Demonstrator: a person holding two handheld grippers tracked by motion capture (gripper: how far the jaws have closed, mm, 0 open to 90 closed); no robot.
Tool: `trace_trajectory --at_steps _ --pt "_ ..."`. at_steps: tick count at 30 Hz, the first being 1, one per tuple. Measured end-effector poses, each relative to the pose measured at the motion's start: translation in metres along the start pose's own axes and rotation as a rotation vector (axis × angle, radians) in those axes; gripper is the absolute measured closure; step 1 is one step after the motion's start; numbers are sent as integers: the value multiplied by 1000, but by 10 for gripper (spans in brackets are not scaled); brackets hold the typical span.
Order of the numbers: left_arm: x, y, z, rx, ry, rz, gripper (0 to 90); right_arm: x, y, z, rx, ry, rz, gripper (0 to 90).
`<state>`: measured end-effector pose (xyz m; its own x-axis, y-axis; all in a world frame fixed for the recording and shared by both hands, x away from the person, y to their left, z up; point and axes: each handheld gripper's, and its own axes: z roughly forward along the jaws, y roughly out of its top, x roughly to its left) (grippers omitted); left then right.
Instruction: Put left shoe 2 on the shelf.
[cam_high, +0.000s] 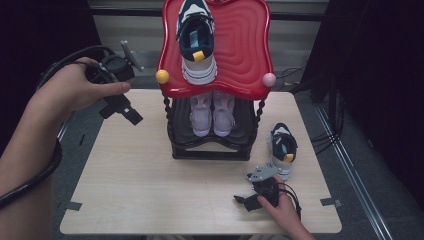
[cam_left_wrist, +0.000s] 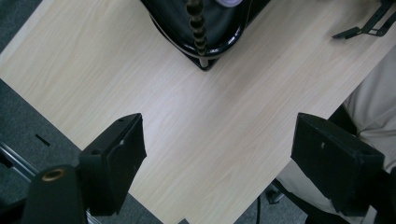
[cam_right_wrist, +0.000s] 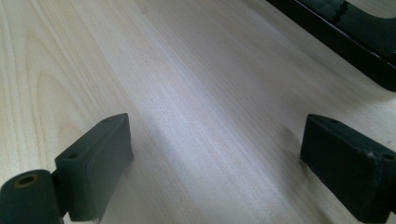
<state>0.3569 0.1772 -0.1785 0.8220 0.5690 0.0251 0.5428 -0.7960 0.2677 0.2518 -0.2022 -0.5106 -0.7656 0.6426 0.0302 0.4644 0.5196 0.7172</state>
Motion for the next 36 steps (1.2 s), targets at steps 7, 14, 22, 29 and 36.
trace_trajectory --at_steps 7,14,22,29,36 --pt "1 -12 15 -3 -15 -6 173 0 0 0 2 0 -1 84" --pt "-2 -26 40 -7 -44 -4 174 0 0 0 2 1 -1 84" --pt "-1 -39 68 -12 -68 -6 178 0 0 0 0 -1 -4 84" --pt "-4 -46 90 -25 -89 3 178 0 0 0 0 -1 -4 84" --pt "-5 -55 115 -36 -118 -5 178 0 0 0 0 -1 -3 84"
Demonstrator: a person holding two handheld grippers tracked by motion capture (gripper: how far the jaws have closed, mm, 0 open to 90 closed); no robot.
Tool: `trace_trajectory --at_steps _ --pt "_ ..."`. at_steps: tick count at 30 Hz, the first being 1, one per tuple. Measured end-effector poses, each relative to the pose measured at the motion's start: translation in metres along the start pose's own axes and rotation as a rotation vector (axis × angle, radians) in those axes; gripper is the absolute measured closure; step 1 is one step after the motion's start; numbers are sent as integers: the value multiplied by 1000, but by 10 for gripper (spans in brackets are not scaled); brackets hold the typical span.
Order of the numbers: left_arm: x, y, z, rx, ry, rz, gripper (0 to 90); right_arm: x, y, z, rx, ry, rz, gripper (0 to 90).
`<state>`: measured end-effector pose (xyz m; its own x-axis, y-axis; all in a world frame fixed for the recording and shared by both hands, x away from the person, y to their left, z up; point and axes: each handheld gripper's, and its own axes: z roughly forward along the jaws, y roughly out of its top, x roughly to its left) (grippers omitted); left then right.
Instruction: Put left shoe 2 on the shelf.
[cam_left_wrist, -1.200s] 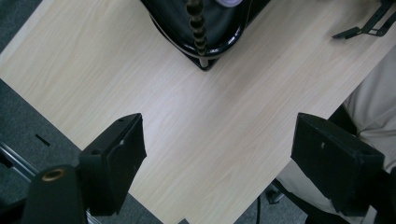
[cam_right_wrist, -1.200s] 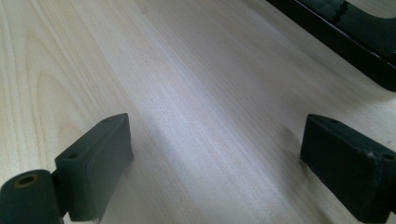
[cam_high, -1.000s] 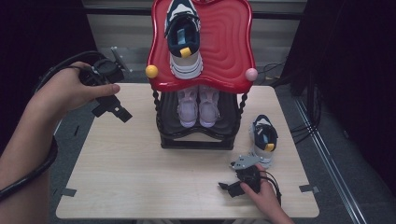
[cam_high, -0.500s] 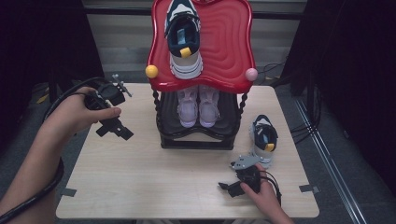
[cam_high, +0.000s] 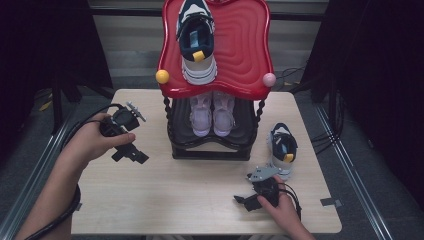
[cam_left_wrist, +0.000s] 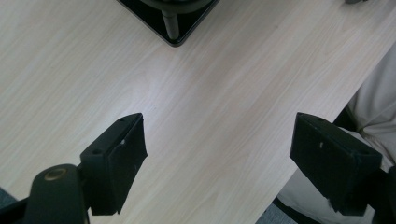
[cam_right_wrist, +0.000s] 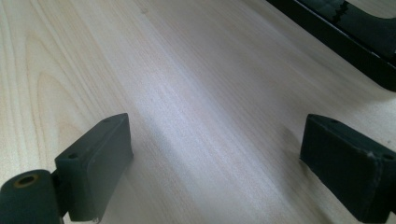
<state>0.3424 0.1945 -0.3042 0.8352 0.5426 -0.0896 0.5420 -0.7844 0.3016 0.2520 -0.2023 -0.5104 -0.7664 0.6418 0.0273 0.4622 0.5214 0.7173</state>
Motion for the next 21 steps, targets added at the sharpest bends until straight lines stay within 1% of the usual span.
trace_trajectory --at_steps 3,4,6,7,8,12,13,16,18,19,20,21 --pt "0 -4 10 0 -15 -1 180 0 0 0 -2 0 1 84" --pt "0 -5 15 -10 -16 -6 180 0 0 0 -2 0 -3 84" --pt "-1 -8 23 -7 -25 -9 180 0 0 0 -4 -4 -3 84" --pt "-1 -9 27 -5 -26 1 180 0 0 0 -2 0 -1 84" --pt "-1 -10 30 -13 -29 -5 180 0 0 0 -2 0 -1 84" --pt "-1 -14 43 -15 -45 0 181 0 0 0 -2 1 0 84" --pt "0 -16 48 -26 -54 -6 181 0 0 0 -3 0 -3 84" --pt "1 -20 60 -35 -60 -23 181 0 0 0 -3 -1 -1 84" --pt "1 -22 67 -34 -67 -25 184 0 0 0 -1 1 2 84" --pt "1 -23 71 -33 -74 -23 183 0 0 0 0 1 2 84" --pt "1 -24 75 -24 -72 -11 184 0 0 0 0 0 2 84" --pt "1 -25 77 -23 -74 -15 183 0 0 0 0 1 1 84"
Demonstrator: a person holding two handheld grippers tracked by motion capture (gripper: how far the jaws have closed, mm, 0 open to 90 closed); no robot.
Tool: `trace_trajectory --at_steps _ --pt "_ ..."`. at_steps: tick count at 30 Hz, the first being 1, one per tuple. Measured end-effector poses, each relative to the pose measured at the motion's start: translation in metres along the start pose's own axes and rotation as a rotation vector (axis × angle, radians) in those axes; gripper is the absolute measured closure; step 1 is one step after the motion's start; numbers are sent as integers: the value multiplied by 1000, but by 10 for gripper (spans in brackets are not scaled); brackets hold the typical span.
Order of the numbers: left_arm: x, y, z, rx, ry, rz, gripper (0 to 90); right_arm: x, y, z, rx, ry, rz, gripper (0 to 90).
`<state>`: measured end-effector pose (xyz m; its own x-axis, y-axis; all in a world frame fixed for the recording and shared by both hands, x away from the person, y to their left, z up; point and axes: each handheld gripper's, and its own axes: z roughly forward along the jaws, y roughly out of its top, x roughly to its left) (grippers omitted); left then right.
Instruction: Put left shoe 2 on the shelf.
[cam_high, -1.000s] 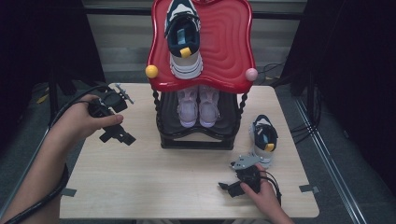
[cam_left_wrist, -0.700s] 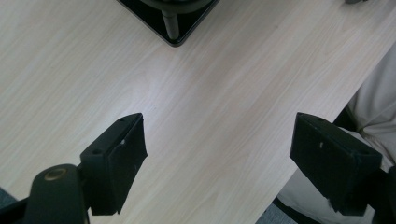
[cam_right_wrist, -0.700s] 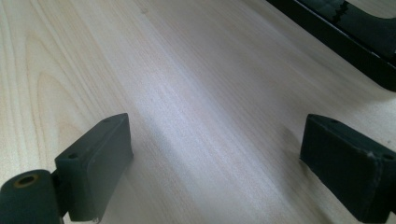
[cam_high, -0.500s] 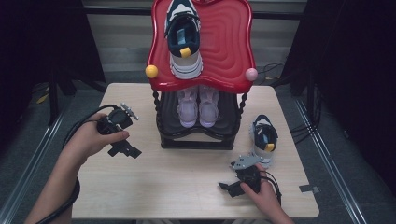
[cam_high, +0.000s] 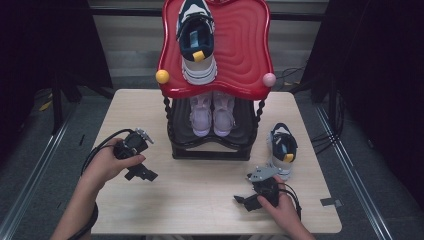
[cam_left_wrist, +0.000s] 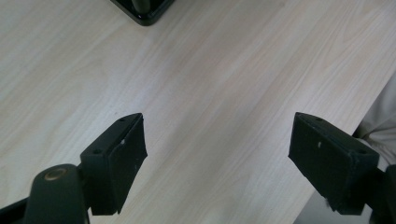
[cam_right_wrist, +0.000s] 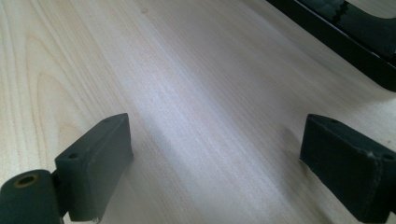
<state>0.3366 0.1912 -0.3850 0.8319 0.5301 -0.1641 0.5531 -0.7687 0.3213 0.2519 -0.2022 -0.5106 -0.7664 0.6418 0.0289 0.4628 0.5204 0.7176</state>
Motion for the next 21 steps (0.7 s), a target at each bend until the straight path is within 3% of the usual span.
trace_trajectory --at_steps 13,21 --pt "-2 -14 42 -36 -47 -13 184 0 0 0 0 0 1 84" --pt "-5 -17 56 -74 -42 -3 183 0 0 0 -2 1 -3 84"
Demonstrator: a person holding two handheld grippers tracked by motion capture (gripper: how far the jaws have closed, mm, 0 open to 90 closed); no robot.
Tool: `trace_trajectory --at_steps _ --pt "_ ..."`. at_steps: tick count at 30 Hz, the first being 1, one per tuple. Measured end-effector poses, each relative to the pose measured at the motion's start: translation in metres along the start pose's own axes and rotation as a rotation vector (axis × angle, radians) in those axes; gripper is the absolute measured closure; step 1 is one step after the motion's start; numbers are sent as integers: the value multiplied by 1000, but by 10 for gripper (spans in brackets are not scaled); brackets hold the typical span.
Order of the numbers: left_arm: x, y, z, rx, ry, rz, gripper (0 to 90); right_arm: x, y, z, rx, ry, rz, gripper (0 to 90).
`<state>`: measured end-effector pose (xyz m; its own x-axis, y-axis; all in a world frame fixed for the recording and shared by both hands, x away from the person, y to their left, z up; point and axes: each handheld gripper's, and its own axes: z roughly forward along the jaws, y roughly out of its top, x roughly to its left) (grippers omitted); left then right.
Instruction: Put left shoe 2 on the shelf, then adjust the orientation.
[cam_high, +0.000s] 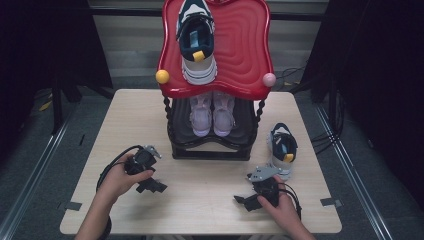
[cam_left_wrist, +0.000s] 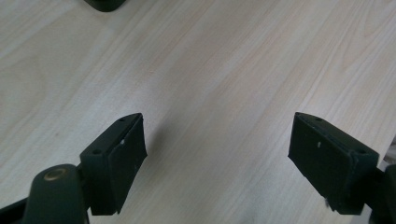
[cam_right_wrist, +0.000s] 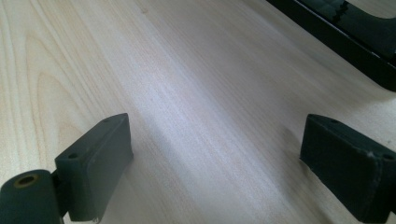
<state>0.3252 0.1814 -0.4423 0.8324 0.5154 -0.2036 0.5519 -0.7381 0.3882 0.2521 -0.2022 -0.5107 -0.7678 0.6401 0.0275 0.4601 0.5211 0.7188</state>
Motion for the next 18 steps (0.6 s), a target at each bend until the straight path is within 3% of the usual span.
trace_trajectory --at_steps 13,16,18 --pt "0 -18 22 -57 46 -30 180 0 0 0 0 0 0 84" --pt "-2 -22 27 -64 68 -20 178 0 0 0 0 0 -1 85" --pt "-3 -25 31 -95 90 -8 178 0 0 0 0 0 0 84"
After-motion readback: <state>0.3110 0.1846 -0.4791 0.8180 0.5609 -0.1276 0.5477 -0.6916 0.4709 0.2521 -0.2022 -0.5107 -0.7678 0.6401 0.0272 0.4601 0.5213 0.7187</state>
